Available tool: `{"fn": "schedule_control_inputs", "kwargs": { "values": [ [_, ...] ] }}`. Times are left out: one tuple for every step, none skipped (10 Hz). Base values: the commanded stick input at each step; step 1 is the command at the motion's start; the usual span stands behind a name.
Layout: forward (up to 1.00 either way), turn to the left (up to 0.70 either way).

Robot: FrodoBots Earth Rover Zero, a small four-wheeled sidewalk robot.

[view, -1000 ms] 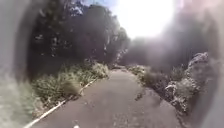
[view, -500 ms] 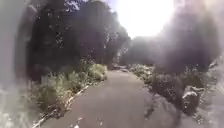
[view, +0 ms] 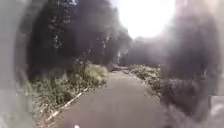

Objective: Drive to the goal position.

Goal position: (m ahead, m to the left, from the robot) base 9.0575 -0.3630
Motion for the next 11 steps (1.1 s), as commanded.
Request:
{"fn": "schedule_control_inputs", "kwargs": {
  "values": [
    [1.0,-0.4],
    [1.0,-0.4],
    [1.0,-0.18],
    [1.0,0.0],
    [1.0,0.0],
    [1.0,0.0],
    [1.0,0.0],
    [1.0,0.0],
    [1.0,0.0],
    [1.0,0.0],
    [1.0,0.09]
  ]
}}
